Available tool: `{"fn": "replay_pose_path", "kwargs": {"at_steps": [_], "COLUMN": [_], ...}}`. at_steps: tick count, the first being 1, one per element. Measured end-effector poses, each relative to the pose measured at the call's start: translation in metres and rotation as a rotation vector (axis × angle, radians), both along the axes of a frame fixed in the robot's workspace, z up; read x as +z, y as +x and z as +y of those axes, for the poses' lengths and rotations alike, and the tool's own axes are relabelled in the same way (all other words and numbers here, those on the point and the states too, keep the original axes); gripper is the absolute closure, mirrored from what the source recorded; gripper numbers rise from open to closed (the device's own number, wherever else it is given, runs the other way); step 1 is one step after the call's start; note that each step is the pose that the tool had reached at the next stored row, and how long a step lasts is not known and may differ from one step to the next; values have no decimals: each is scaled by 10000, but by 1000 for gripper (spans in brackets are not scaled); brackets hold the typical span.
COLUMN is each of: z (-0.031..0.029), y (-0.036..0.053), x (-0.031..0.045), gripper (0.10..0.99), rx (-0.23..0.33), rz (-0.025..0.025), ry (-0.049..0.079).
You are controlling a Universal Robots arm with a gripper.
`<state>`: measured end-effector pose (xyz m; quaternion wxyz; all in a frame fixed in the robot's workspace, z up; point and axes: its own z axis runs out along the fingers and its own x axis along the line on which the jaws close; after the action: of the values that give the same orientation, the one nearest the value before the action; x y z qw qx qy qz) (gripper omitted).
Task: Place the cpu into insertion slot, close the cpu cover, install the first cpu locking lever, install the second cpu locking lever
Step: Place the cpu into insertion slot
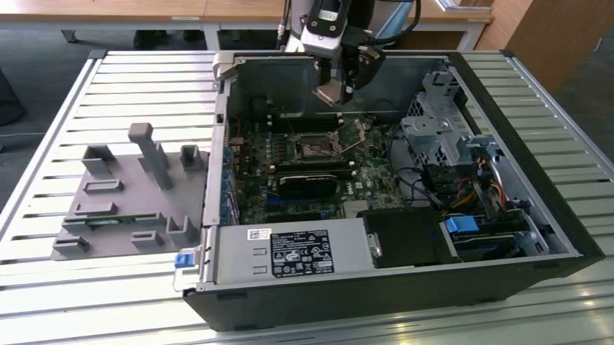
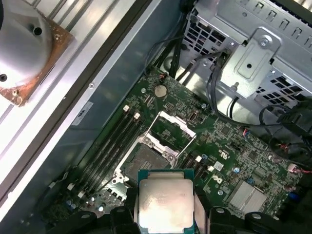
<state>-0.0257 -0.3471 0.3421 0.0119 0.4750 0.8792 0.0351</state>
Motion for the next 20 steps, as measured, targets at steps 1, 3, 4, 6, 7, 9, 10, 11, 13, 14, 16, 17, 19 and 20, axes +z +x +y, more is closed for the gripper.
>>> {"fn": "replay_pose_path", "kwargs": {"at_steps": [1,3,4,6,7,9,10,11,13,14,16,17,19,20], "z": [0,0,0,0,0,0,0,0,0,0,1,1,1,2], "y": [-1,-2,-2,-2,-3,-2,-2,-3,-2,-2,-2,-3,-2,-2], "x": [-4,-14,-20,-35,-42,-57,-64,-71,-84,-90,-101,-106,-115,-120], "gripper": [549,549,549,549,549,549,549,549,549,549,549,549,549,549], "rx": [-102,-319,-436,-709,-849,-1116,-1247,-1382,-1658,-1790,-2051,-2175,-2411,-2528], "rz": [0,0,0,0,0,0,0,0,0,1,1,1,1,1], "ry": [1,0,-3,-9,-10,-12,-13,-13,-14,-14,-14,-14,-15,-16]}}
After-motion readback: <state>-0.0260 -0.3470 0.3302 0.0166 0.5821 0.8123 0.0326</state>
